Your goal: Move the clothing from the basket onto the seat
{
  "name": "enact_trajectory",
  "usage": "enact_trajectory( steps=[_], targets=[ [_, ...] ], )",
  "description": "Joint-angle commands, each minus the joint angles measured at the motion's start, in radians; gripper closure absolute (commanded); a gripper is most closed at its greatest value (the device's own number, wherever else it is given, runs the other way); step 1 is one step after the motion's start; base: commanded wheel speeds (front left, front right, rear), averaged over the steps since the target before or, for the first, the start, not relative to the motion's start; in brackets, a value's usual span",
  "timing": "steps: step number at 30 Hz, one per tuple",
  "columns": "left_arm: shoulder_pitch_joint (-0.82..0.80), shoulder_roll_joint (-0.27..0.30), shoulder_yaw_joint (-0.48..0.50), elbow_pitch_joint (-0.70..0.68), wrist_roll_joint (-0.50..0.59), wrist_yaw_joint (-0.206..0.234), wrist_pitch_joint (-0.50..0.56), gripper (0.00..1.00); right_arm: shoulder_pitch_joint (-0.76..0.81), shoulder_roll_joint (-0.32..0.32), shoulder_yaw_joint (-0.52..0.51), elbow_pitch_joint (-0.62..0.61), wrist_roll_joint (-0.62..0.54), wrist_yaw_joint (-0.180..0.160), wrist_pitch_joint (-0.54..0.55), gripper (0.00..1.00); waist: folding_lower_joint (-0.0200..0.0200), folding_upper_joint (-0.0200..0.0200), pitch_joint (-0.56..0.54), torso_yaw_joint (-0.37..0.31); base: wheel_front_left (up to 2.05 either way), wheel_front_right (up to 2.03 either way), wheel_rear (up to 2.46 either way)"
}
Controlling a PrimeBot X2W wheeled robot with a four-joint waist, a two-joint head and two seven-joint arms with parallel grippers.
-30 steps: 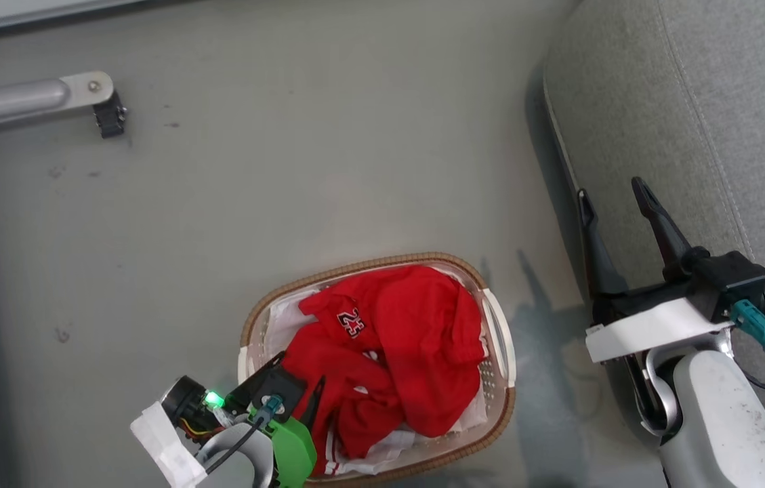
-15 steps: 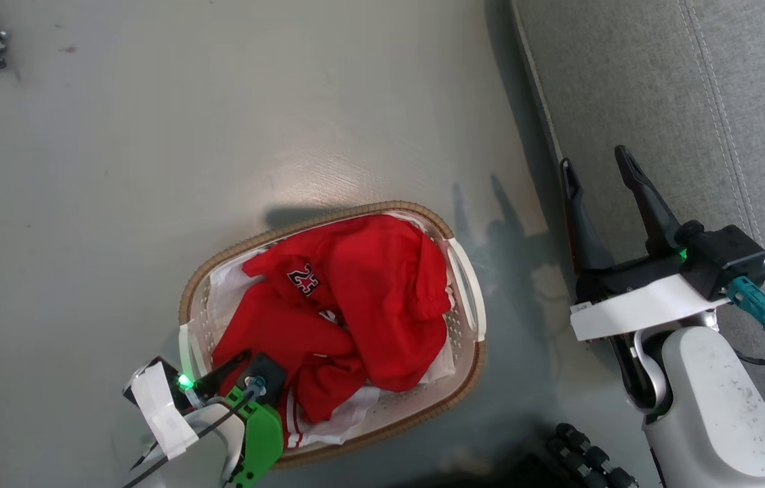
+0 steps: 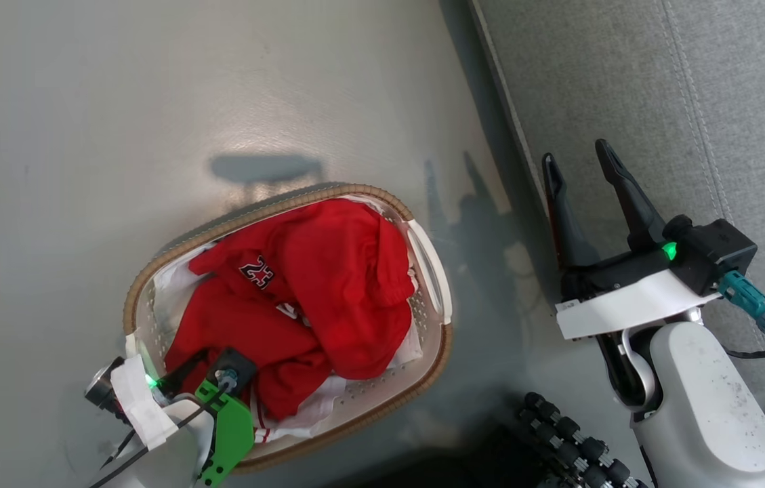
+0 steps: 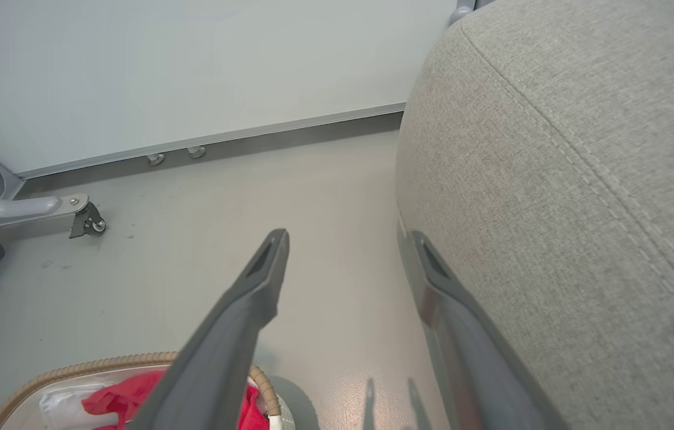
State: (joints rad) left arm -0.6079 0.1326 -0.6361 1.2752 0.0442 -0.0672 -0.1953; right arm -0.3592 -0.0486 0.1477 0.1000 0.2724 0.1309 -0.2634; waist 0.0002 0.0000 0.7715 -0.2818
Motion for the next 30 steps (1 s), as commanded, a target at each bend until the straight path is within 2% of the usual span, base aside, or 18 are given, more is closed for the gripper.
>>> enact_trajectory(
  steps=[1, 2, 3, 5, 12, 20, 30],
  targets=[
    [-0.017, 0.010, 0.003, 0.006, -0.014, 0.002, 0.013, 0.04, 0.002, -0.003, 0.004, 0.000, 0.007, 0.000, -0.002, 0.00, -0.0002, 0.0000, 0.000, -0.006, 0.00, 0.00, 0.00],
    [-0.017, 0.012, 0.003, 0.007, -0.013, 0.000, 0.019, 0.20, 0.003, -0.003, 0.006, 0.000, 0.009, 0.000, -0.002, 0.00, -0.0002, 0.0000, -0.002, -0.007, 0.00, 0.00, 0.00],
    [-0.017, 0.013, 0.003, 0.008, -0.016, -0.003, 0.025, 0.50, 0.005, -0.003, 0.007, 0.000, 0.010, 0.000, -0.002, 0.00, -0.0002, 0.0000, -0.004, -0.007, 0.00, 0.00, 0.00],
    [-0.019, 0.010, 0.003, 0.008, -0.023, -0.006, 0.030, 1.00, 0.009, -0.003, 0.009, 0.002, 0.010, 0.000, -0.002, 0.00, -0.0002, 0.0000, -0.011, -0.006, 0.00, 0.00, 0.00],
    [0.003, -0.020, 0.004, 0.009, -0.050, -0.002, 0.025, 1.00, 0.022, -0.003, 0.009, 0.016, -0.004, 0.000, -0.002, 0.00, -0.0002, 0.0000, -0.054, 0.005, 0.00, 0.00, 0.00],
    [0.037, -0.044, -0.001, -0.011, -0.078, -0.018, -0.041, 1.00, 0.045, -0.003, -0.007, 0.031, -0.033, 0.000, -0.002, 0.00, -0.0002, 0.0000, -0.143, 0.033, 0.00, 0.00, 0.00],
    [0.088, -0.061, 0.005, -0.136, -0.133, -0.042, -0.071, 1.00, 0.103, -0.004, -0.041, 0.054, -0.089, 0.000, -0.002, 0.00, -0.0002, 0.0000, -0.301, 0.105, 0.00, 0.00, 0.00]
  ],
)
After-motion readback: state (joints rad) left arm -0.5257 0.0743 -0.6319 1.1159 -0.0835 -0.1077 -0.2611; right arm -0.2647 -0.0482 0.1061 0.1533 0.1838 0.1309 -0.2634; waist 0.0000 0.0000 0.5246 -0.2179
